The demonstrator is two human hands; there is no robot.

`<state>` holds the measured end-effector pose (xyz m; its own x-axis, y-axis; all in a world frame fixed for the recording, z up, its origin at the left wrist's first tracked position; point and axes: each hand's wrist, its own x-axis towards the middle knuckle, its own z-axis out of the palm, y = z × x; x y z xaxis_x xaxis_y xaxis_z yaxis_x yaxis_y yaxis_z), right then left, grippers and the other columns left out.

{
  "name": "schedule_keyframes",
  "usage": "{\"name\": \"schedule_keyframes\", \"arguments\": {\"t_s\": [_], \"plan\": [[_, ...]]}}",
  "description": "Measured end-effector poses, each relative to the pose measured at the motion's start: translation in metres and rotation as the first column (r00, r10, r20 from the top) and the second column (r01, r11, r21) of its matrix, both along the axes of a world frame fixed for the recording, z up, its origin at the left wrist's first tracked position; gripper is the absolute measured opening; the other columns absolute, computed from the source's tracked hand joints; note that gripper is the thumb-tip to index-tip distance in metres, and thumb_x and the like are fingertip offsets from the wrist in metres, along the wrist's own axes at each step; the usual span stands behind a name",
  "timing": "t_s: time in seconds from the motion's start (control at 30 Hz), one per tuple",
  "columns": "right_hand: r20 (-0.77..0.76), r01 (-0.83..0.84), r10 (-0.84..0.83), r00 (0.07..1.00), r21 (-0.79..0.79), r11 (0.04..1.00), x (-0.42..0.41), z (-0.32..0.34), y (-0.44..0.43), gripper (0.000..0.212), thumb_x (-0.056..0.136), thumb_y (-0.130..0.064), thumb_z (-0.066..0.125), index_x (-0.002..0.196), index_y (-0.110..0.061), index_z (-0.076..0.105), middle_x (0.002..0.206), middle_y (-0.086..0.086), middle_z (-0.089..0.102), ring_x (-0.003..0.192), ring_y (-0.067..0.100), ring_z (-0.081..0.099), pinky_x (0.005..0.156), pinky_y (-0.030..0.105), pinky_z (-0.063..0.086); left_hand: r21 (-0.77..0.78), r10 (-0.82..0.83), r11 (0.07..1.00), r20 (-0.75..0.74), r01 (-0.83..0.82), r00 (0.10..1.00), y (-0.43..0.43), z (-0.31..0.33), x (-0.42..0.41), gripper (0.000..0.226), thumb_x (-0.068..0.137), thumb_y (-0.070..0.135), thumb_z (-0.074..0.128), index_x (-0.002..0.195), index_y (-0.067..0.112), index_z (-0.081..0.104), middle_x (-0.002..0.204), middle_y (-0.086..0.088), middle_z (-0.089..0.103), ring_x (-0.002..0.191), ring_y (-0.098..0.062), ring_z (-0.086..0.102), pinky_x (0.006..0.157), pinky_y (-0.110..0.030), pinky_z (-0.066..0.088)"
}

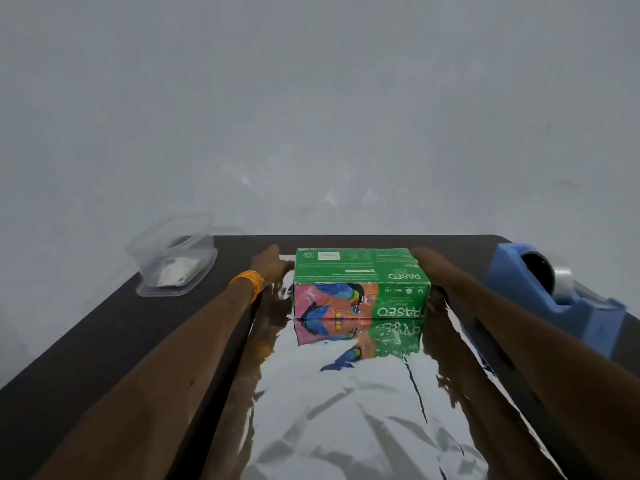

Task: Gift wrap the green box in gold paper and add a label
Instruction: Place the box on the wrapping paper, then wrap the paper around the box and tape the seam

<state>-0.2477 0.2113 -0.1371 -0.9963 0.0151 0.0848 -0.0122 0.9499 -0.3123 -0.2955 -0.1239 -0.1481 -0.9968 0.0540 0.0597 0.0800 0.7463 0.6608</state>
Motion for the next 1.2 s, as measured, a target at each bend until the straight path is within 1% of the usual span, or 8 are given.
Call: {"name": "schedule_keyframes", "arguments": {"t_s": [0.07,0.23,0.43,0.53,0.73,0.93,1.1,1.2], "plan": [[0.09,0.023,-0.034,0.995,0.127,0.992,-0.01,-0.001,0.0,0.042,0.104,-0.028,0.046,0.145,-0.016,0.047,0.151,0.007,0.046,0.14,0.028,0.041,0.114,0.042,0.026,-0.081,-0.005,0.997,-0.031,0.003,0.999,0.001,-0.002,-0.008,0.04,0.091,0.021,0.063,0.119,-0.005,0.05,0.121,-0.024,0.056,0.112,-0.039,0.054,0.089,-0.041,0.044],[0.089,0.109,-0.126,0.988,0.172,0.979,-0.025,-0.001,-0.001,0.036,0.101,-0.027,0.049,0.133,-0.01,0.055,0.14,0.012,0.052,0.134,0.041,0.04,0.11,0.048,0.035,-0.088,-0.024,0.996,-0.094,0.016,0.995,-0.003,-0.009,-0.029,0.006,0.078,0.007,0.07,0.073,0.005,0.066,0.095,-0.02,0.07,0.094,-0.039,0.064,0.085,-0.049,0.053],[-0.12,0.117,-0.143,0.982,-0.197,0.973,-0.024,-0.003,0.007,0.006,0.089,-0.011,0.065,0.09,-0.014,0.07,0.099,0.007,0.066,0.106,0.026,0.06,0.085,0.032,0.042,0.125,-0.039,0.991,-0.137,0.057,0.99,0.0,-0.004,-0.013,0.017,0.081,-0.003,0.064,0.074,0.012,0.062,0.087,-0.015,0.07,0.08,-0.029,0.064,0.072,-0.035,0.052],[-0.203,0.097,-0.178,0.963,-0.354,0.93,-0.012,0.008,0.005,0.012,0.086,-0.005,0.066,0.08,-0.014,0.062,0.089,0.002,0.061,0.091,0.019,0.056,0.072,0.025,0.035,0.329,0.028,0.944,-0.137,0.019,0.99,-0.002,0.007,-0.006,0.025,0.077,-0.008,0.064,0.073,0.015,0.054,0.081,-0.011,0.062,0.08,-0.026,0.058,0.068,-0.033,0.048],[-0.26,-0.01,-0.161,0.952,-0.553,0.833,0.015,0.033,0.0,0.035,0.072,0.009,0.074,0.096,-0.015,0.065,0.081,0.002,0.061,0.063,0.012,0.05,0.055,0.025,0.038,0.564,0.009,0.823,-0.14,0.072,0.99,-0.003,0.041,0.026,0.05,0.075,-0.017,0.066,0.109,0.013,0.047,0.096,-0.012,0.06,0.079,-0.024,0.062,0.062,-0.031,0.055],[-0.286,-0.041,-0.104,0.953,-0.459,0.888,0.045,0.048,0.001,0.026,0.072,0.007,0.079,0.071,-0.017,0.068,0.063,-0.005,0.062,0.058,0.01,0.057,0.051,0.011,0.043,0.395,-0.055,0.906,-0.245,0.152,0.968,-0.009,0.053,0.045,0.05,0.078,-0.017,0.054,0.116,0.013,0.062,0.078,-0.014,0.064,0.073,-0.027,0.06,0.064,-0.031,0.052],[-0.337,-0.076,-0.07,0.939,-0.402,0.912,0.061,0.039,0.003,0.032,0.075,0.012,0.073,0.062,-0.017,0.067,0.063,0.0,0.069,0.064,0.016,0.069,0.067,0.028,0.058,0.226,-0.078,0.96,-0.347,0.163,0.935,-0.007,0.05,0.065,0.035,0.083,-0.013,0.048,0.087,0.011,0.074,0.095,-0.011,0.072,0.087,-0.028,0.066,0.08,-0.039,0.057],[-0.352,-0.085,-0.061,0.934,-0.384,0.919,0.062,0.032,0.003,0.036,0.076,0.012,0.073,0.06,-0.019,0.066,0.063,-0.003,0.068,0.065,0.019,0.068,0.072,0.037,0.06,0.184,-0.002,0.977,-0.512,0.112,0.859,0.001,0.058,0.078,0.021,0.084,0.013,0.052,0.087,0.021,0.07,0.105,-0.005,0.065,0.099,-0.021,0.06,0.089,-0.038,0.05]]}}
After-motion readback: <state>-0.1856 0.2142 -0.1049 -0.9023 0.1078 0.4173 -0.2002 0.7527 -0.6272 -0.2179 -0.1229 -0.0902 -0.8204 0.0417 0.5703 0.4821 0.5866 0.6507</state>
